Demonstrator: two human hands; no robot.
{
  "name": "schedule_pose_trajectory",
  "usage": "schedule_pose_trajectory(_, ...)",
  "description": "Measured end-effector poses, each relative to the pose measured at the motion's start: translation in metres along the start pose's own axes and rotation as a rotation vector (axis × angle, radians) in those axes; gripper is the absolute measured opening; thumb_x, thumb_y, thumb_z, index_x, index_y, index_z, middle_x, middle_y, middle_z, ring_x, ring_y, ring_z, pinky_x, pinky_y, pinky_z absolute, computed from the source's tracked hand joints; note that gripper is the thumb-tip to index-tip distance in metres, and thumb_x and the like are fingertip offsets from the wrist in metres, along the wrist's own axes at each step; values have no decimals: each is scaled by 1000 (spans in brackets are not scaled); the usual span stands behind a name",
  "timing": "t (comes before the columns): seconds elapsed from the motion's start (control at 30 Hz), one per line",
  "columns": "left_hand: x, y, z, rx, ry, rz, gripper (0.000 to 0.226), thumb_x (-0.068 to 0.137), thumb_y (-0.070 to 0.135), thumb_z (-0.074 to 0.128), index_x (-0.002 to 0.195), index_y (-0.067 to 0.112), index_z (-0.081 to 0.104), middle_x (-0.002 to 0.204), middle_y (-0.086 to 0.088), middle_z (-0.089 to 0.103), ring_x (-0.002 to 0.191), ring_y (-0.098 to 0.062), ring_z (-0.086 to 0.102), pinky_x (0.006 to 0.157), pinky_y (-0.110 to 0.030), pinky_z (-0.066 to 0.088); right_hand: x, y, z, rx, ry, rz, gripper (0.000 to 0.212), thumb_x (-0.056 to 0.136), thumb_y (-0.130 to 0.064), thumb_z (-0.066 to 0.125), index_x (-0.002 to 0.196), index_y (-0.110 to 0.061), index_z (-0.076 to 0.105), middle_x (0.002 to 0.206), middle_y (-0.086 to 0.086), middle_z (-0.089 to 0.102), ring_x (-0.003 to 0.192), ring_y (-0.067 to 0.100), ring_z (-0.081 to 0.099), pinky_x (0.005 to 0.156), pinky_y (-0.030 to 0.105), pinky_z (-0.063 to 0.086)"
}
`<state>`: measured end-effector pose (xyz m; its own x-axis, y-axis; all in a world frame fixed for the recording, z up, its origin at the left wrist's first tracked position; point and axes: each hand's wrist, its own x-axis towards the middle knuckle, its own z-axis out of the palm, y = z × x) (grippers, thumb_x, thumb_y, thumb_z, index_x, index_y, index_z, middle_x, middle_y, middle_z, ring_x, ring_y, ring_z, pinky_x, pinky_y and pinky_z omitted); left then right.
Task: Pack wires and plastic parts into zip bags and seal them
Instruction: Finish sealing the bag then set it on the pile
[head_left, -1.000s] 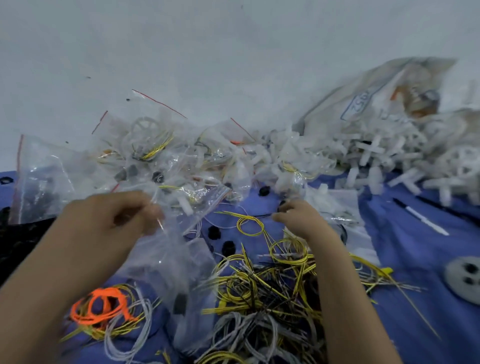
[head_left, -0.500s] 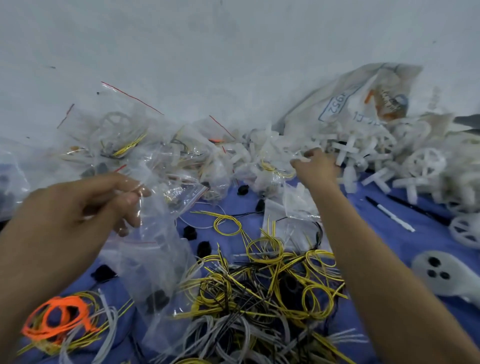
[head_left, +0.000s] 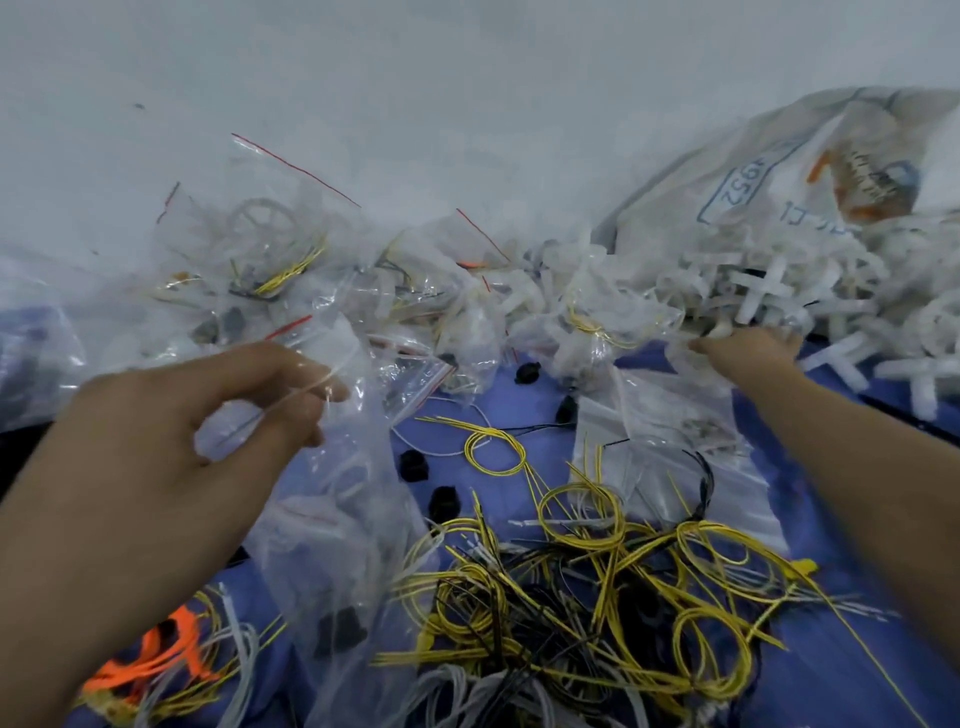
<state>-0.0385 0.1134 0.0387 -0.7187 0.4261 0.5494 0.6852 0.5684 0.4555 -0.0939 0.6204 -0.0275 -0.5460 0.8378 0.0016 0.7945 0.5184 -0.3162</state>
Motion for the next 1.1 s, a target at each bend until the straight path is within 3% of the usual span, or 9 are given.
schedule_pose_trajectory(0.13,-4,-2,-7,-4,74,39,28,86,63,43,98,49,64,94,27,67,72,7,63,62,-22,47,-1,6,-1,43,171,144,78,84,-58,57,137,-3,40,144,17,33,131,38,28,110,48,21)
schedule_pose_trajectory(0.3,-3,-3,-9,-51,88,26,35,81,72,43,99,50,65,96,31,67,88,9,63,58,-24,45,-11,5,1,77,13,-122,39,96,-33,49,110,2,57,101,22,61,72,28,51,68,38,42)
schedule_pose_trajectory(0.4,-4,2,-9,-62,77,33,21,82,57,49,96,52,64,98,33,65,93,12,60,63,-22,45,-26,10,2,87,198,-158,38,94,-32,53,96,5,61,96,23,64,83,34,58,74,40,46)
schedule_pose_trajectory(0.53,-4,18,-18,-24,80,55,21,80,49,46,90,60,61,98,32,61,96,-9,62,86,-39,47,-57,2,-35,501,368,-265,49,85,-37,63,50,-10,42,46,7,42,42,21,41,44,24,31)
schedule_pose_trajectory(0.6,-4,27,-24,40,71,77,24,78,47,43,86,62,60,98,28,57,91,-19,60,81,-50,49,-87,-16,-69,831,319,-293,46,83,-39,62,52,-14,40,49,7,40,41,16,41,46,25,32)
schedule_pose_trajectory(0.73,-6,45,-26,-23,110,72,26,74,29,50,79,51,64,105,25,50,104,-11,53,87,-35,43,-168,-47,-136,1464,-407,-383,12,84,-28,59,73,-23,58,79,-1,59,70,10,63,71,28,55)
schedule_pose_trajectory(0.87,-6,59,-23,-179,121,72,22,73,14,56,68,32,66,99,13,56,97,9,51,83,-5,34,-256,-65,-156,1725,-1204,-577,20,64,-33,63,58,-14,59,74,2,57,76,27,59,92,68,37)
schedule_pose_trajectory(1.0,-6,64,-20,-270,80,4,45,80,-5,58,55,33,67,95,9,57,94,11,54,74,5,32,-315,-92,-132,1532,-1437,-666,30,70,-38,55,56,-12,61,73,2,55,76,22,47,100,62,33)
schedule_pose_trajectory(1.1,-8,58,-25,-297,115,-21,51,80,-10,55,54,32,64,96,-5,60,87,12,54,73,6,31,-328,-103,-117,1482,-1425,-560,33,77,-34,47,54,-13,59,71,2,51,73,21,46,78,43,44)
